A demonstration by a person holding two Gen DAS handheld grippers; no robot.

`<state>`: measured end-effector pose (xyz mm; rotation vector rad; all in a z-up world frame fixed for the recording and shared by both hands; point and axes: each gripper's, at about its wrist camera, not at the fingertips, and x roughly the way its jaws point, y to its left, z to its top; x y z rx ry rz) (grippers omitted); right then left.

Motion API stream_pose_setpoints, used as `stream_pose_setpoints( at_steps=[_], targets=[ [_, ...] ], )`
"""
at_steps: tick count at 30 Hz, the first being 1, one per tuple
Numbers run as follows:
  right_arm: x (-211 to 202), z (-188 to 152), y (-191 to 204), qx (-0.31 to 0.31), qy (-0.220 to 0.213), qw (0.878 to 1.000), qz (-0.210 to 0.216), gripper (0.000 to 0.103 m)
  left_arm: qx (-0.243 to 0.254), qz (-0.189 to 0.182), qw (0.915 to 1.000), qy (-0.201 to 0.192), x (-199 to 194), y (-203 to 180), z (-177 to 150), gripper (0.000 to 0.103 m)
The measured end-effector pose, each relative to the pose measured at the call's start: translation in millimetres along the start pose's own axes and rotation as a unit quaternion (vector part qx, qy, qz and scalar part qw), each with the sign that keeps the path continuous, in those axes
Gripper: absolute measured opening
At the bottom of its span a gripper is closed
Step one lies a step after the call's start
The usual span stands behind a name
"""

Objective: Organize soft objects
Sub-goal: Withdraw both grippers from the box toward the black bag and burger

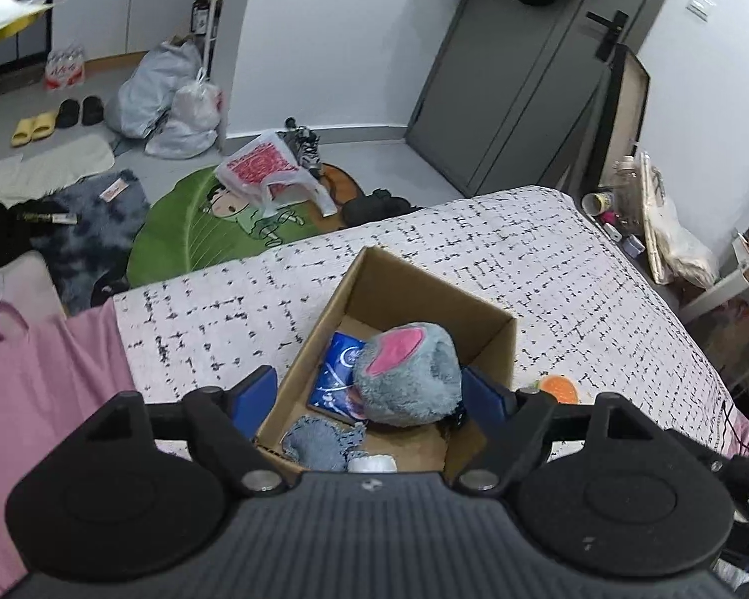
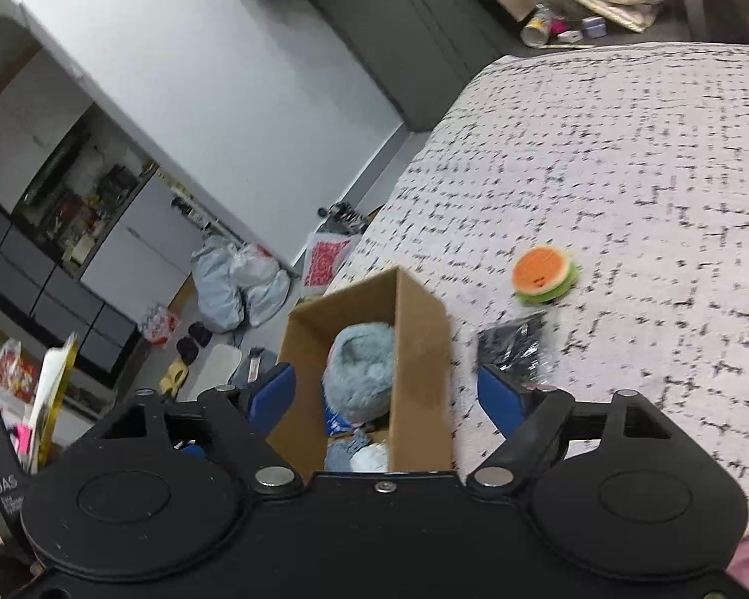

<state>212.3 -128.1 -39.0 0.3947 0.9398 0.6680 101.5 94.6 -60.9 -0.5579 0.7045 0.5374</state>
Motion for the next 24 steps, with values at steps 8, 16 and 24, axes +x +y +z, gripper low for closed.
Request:
stream_pose_setpoints(
  at_steps=[8, 16, 24],
  targets=[
    [-15.5, 17.0, -33.9, 0.054, -0.023, 0.998, -0.001, 0.088, 0.009, -0.012, 0.9999, 0.002, -5.9, -21.2, 1.6, 0.081],
    [-22.3, 23.2, -58.4, 0.089, -0.035, 0.995, 0.003, 0.088, 0.028, -0.032, 0.9990, 0.013, -2.0, -58.7, -3.7, 0.084],
    [-23.8, 25.8, -82.5, 0.128, -0.041, 0.991, -0.005, 0.088, 0.058, -0.039, 0.9969, 0.037, 19.9, -97.1, -23.2, 0.084]
  ],
)
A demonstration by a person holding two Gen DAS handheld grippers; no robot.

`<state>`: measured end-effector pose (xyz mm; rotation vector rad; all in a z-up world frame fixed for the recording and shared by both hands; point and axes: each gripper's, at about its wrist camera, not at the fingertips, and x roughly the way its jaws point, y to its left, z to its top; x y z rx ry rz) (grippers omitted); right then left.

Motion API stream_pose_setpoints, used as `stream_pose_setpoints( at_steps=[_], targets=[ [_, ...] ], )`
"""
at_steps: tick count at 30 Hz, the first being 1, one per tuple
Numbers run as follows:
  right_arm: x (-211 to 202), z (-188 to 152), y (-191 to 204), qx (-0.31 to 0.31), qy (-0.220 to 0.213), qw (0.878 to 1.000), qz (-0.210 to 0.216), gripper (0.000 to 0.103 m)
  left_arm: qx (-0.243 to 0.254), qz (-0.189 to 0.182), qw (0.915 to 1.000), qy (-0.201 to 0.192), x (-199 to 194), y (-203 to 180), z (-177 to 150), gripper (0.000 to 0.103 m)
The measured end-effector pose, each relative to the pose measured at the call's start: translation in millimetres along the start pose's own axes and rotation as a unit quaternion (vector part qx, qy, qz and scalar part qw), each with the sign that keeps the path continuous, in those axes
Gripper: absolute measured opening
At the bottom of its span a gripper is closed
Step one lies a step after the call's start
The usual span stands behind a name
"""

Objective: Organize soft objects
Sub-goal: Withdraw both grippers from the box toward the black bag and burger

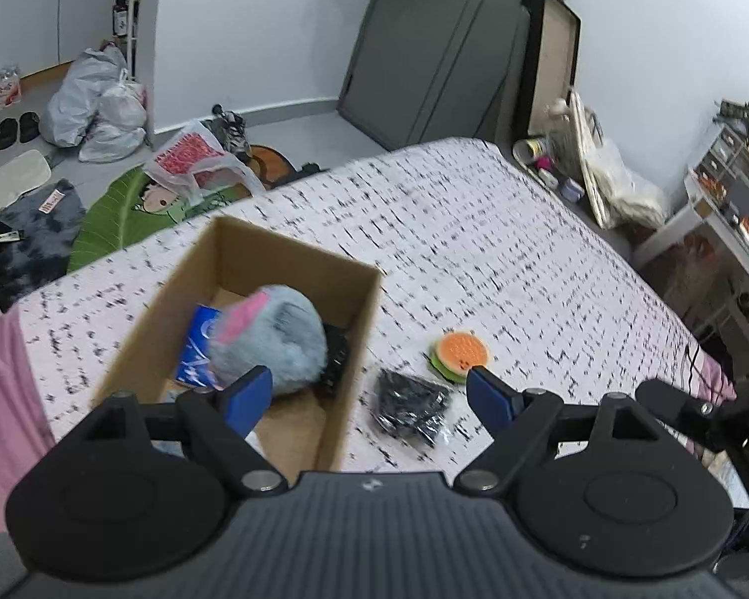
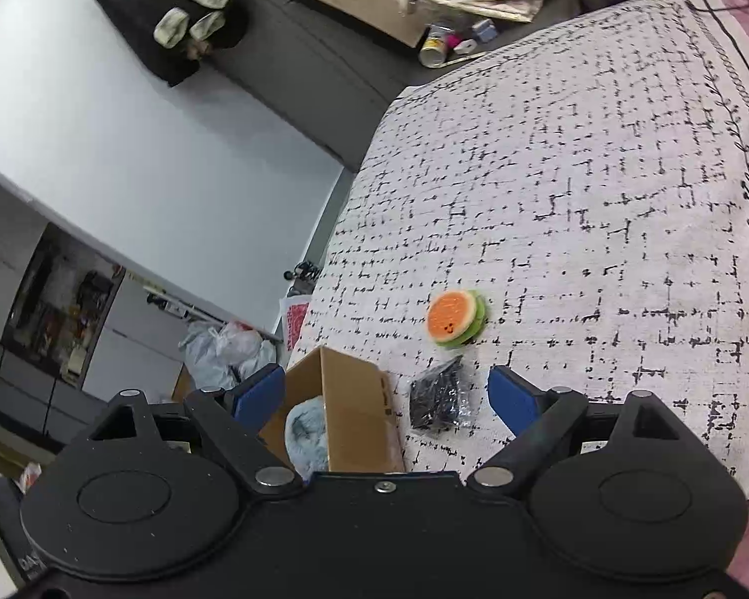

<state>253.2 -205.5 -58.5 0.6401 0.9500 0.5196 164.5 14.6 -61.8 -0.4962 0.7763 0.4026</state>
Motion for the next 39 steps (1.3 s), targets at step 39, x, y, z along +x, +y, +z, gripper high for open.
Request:
stream_pose_setpoints(
  at_steps=[39],
  targets=[
    [69.1, 14.3, -87.4, 0.142, 0.031, 0.989, -0.002, 0.077, 0.109, 0.057, 0.9893, 0.078, 123.0, -90.6, -37.2, 0.080]
  ],
)
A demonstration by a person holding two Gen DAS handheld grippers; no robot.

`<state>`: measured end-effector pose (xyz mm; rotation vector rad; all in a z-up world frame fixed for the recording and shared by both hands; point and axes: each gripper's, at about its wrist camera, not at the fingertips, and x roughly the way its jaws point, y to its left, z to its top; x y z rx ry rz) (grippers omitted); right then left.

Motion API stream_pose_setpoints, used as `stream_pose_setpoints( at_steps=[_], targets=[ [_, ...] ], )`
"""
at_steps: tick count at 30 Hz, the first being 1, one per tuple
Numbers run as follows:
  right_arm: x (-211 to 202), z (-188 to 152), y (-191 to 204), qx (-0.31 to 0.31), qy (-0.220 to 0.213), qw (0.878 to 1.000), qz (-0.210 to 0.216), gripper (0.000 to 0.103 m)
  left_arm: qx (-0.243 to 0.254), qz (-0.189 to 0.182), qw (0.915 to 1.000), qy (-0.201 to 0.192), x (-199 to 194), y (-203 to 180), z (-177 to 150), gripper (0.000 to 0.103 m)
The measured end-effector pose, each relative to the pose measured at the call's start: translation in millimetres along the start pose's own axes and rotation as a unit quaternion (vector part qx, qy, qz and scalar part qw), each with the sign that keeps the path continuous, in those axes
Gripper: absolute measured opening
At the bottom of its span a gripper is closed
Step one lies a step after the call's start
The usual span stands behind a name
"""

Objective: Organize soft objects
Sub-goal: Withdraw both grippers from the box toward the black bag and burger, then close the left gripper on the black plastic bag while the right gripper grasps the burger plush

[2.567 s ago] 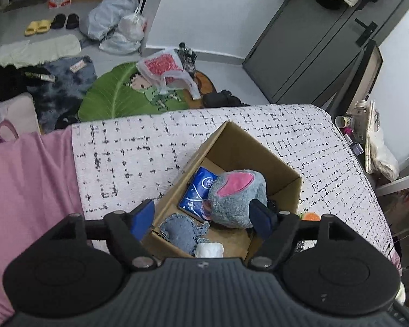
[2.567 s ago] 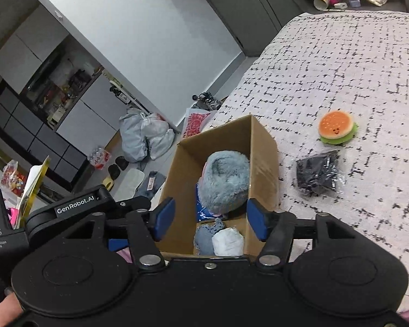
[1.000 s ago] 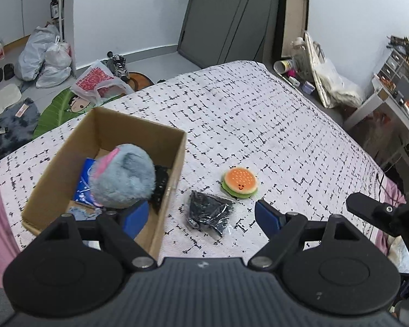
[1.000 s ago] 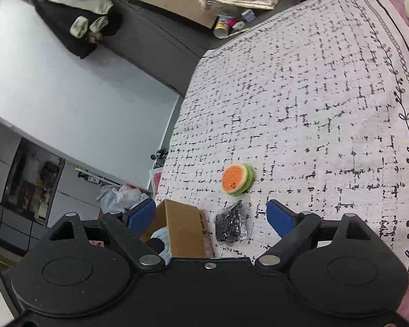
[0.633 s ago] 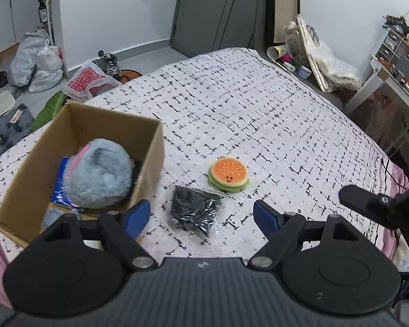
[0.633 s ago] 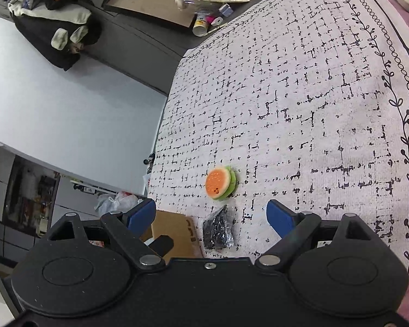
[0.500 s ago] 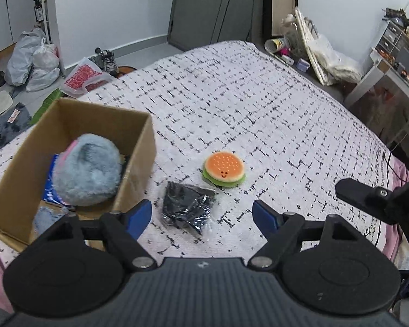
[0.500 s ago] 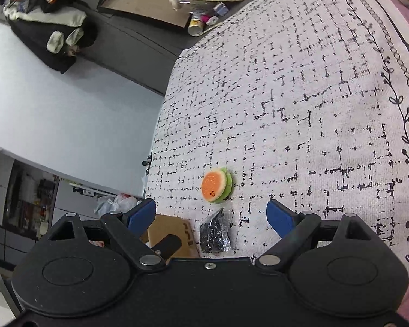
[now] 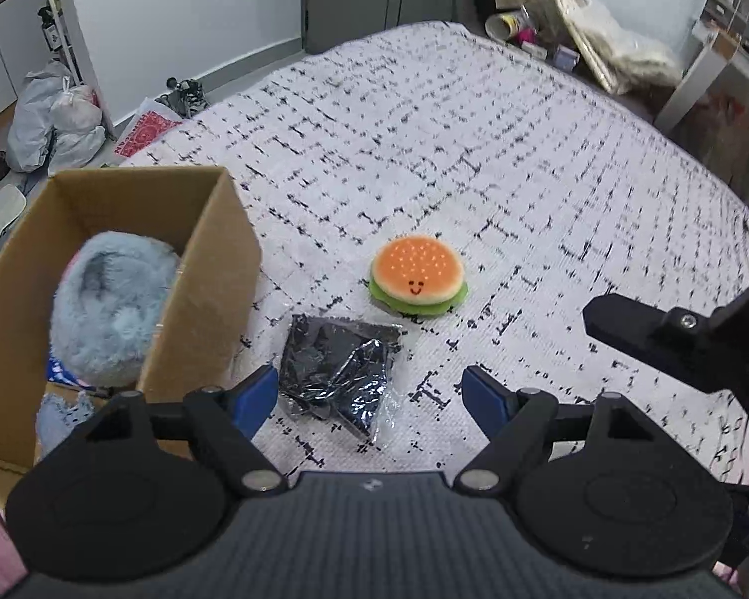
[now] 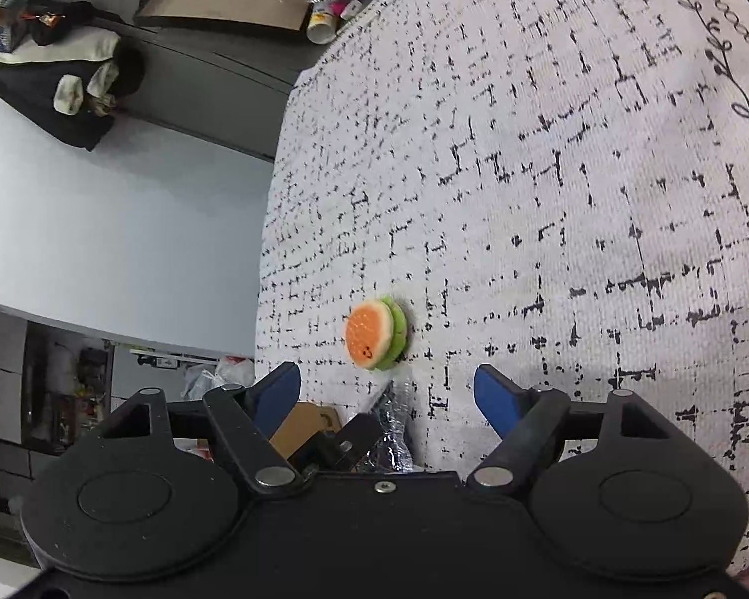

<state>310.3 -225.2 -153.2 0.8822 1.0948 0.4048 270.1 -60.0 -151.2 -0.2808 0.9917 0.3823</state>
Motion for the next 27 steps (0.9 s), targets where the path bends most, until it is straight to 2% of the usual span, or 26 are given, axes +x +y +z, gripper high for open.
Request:
stream_pose_setpoints(
  at_steps=[13, 16, 18, 20, 23, 27],
  targets=[
    [18.0, 15.0, -10.1, 0.011, 0.014, 1.000, -0.009, 0.077, 0.022, 0.045, 0.9983, 0.029, 47.3, -7.8, 0.5, 0.079],
    [23.3, 17.0, -14.4, 0.013, 0.015, 1.000, -0.015, 0.077, 0.021, 0.050, 0.9982, 0.026, 52.1, -5.6, -0.4, 0.063],
    [25.9, 18.3, -16.3, 0.015, 0.014, 1.000, -0.016, 0.077, 0.019, 0.058, 0.9978, 0.026, 54.9, -1.0, 0.1, 0.035],
    [28.5, 20.7, -16.5, 0.014, 0.014, 1.000, -0.016, 0.077, 0.015, 0.055, 0.9981, 0.021, 53.9, 3.5, 1.5, 0.028],
    [33.0, 21.0, -14.2, 0.006, 0.017, 1.000, -0.012, 0.077, 0.017, 0.039, 0.9990, 0.014, 47.4, 6.8, 5.2, 0.021],
    [39.8, 19.0, -7.6, -0.009, 0.020, 1.000, -0.009, 0.077, 0.009, 0.020, 0.9998, 0.005, 36.4, 11.2, 8.5, 0.021]
  ],
)
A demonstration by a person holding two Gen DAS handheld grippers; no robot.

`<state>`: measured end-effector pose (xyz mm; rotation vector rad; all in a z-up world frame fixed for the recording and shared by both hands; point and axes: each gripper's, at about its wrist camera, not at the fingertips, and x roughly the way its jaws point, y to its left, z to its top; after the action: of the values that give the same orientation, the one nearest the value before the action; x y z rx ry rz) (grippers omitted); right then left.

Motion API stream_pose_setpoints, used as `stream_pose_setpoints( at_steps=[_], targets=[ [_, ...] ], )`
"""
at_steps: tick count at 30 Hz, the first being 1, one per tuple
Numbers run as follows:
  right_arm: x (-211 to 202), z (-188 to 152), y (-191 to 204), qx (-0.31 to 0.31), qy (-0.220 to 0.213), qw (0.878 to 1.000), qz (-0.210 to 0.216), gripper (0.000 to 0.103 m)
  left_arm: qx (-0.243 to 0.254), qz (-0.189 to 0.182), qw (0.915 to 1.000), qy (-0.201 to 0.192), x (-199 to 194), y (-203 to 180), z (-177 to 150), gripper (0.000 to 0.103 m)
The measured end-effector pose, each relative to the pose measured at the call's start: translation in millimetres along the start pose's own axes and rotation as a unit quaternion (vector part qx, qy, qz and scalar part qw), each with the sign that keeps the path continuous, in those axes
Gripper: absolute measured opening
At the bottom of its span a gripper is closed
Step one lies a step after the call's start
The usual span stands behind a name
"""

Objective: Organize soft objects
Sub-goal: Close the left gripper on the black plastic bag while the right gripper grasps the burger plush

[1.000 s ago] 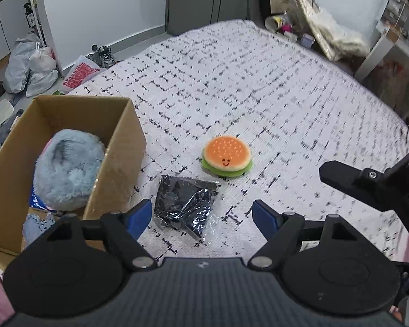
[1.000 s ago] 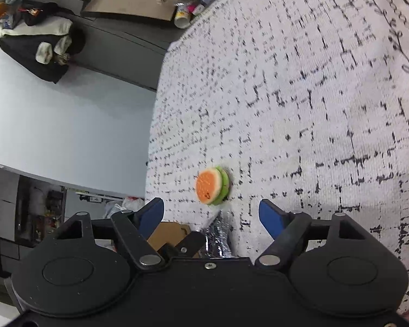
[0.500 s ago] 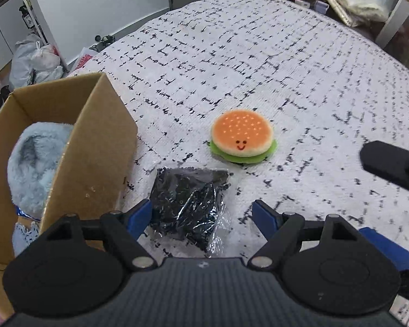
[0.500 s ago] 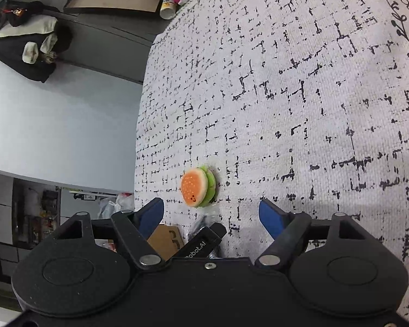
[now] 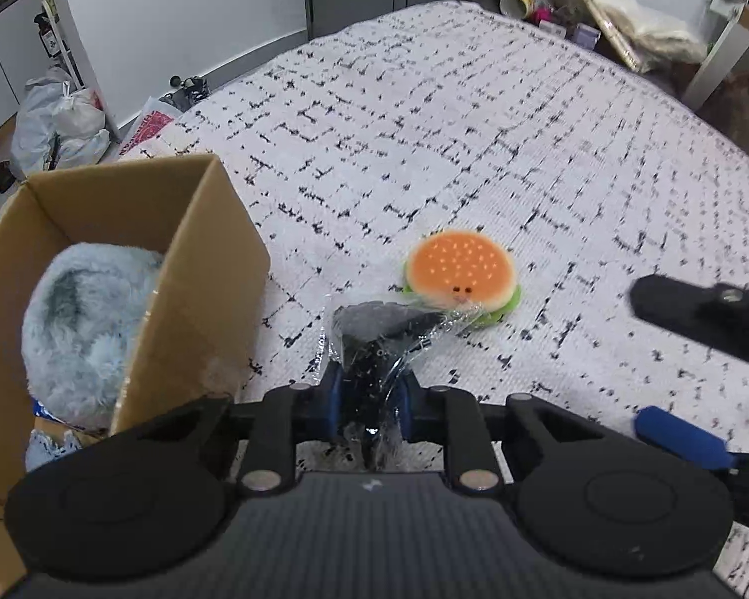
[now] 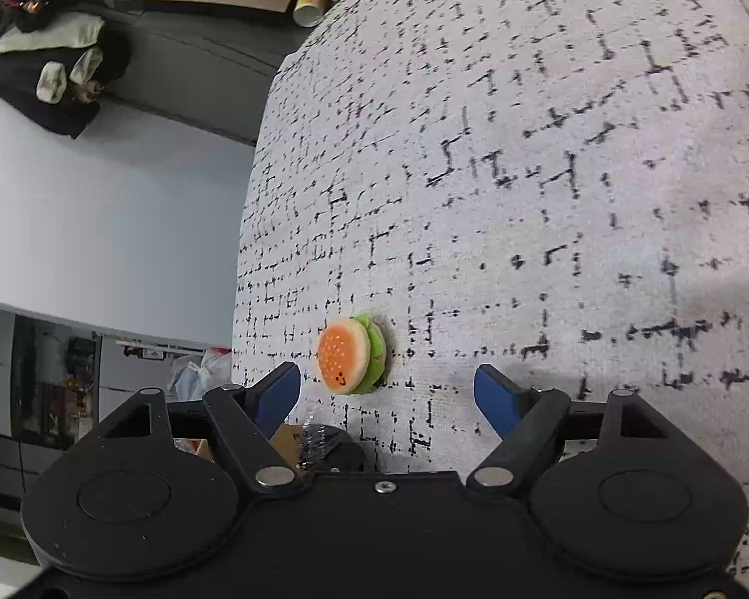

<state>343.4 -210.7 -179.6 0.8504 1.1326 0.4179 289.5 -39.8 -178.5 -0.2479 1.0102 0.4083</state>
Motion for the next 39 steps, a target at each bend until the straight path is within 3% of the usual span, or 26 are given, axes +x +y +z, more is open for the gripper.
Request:
stream_pose_setpoints(
  at_steps=[3, 19, 31, 37, 39],
  targets=[
    [4.1, -0.7, 3.6, -0.006, -0.001, 1.000, 0.000, 0.077, -0.015, -0.022, 0.9996, -0.006, -9.1, 4.6, 2.3, 0.020],
    [28.4, -5.9, 5.6, -0.001, -0.002, 1.000, 0.003, 0.075, -0.073, -0.069, 0.9943, -0.038, -35.3, 24.0, 22.7, 0.020],
    [59.5, -2.9, 0.4, 0.032, 0.003, 0.999, 0.026, 0.056, -0.087, -0.072, 0.9931, -0.033, -26.1, 31.5, 26.3, 0.021],
    [71.9, -2.9, -1.5, 0.033, 0.008, 0.999, 0.021, 0.033, -0.087, -0.066, 0.9933, -0.036, -21.8, 32.2, 29.0, 0.021],
    [74.1, -3.0, -2.4, 0.031, 0.008, 0.999, 0.016, 0.032, -0.086, -0.065, 0.9935, -0.036, -20.5, 32.0, 29.8, 0.021]
  ],
)
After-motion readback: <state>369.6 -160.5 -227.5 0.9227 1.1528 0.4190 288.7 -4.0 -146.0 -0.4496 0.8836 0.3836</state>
